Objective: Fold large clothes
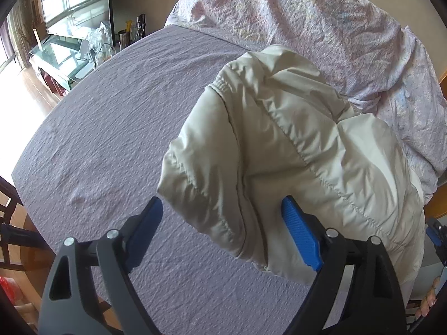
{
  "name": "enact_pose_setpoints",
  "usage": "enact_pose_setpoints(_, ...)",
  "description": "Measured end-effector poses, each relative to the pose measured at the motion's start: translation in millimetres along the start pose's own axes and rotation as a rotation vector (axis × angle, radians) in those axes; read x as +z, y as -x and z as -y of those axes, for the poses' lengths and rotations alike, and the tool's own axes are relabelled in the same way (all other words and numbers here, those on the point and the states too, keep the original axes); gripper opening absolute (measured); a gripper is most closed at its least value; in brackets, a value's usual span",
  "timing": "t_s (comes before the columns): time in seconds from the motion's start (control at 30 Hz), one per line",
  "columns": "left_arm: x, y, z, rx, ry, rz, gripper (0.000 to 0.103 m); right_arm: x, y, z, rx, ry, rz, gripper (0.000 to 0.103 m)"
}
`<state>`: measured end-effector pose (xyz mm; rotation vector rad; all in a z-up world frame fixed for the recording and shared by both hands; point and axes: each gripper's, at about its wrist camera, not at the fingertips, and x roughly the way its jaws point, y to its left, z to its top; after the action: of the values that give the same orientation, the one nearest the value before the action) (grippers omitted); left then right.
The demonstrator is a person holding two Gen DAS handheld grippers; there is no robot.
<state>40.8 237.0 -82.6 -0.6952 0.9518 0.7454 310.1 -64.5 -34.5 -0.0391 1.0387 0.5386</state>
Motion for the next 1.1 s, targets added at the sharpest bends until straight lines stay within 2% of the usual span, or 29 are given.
enact_pose_setpoints(0.17,0.0,-1.5,-1.6,-0.005,0.014,-0.004,0.088,-0.3,-13.1,-40.5,0.045,0.077,-0.026,0.055)
enact_pose_setpoints(0.33,1.6,-2.9,-2.3,-0.012,0.019,-0.005,0.088,-4.7,-7.1,-68.7,0.088,0.148,0.002,0.054)
enact_pose_setpoints(0.43,3.0,-5.5,-2.4,-0.024,0.027,-0.01,0.089,-8.8,-12.6,-80.6,0.1,0.19,-0.013,0.054)
enact_pose_setpoints(0.7,6.8,-11.7,-3.4,-0.033,0.049,-0.019,0.092,-16.9,-48.7,-87.0,0.078,0.196,-0.105,0.054)
enact_pose_setpoints(0.87,9.7,-14.9,-5.5,-0.05,0.066,-0.024,0.094,-26.6,-86.6,-91.6,0.017,0.243,-0.176,0.057)
enact_pose_setpoints(1.1,12.6,-17.8,-6.9,-0.069,0.083,-0.023,0.097,-30.3,-106.0,-93.2,-0.01,0.263,-0.166,0.058)
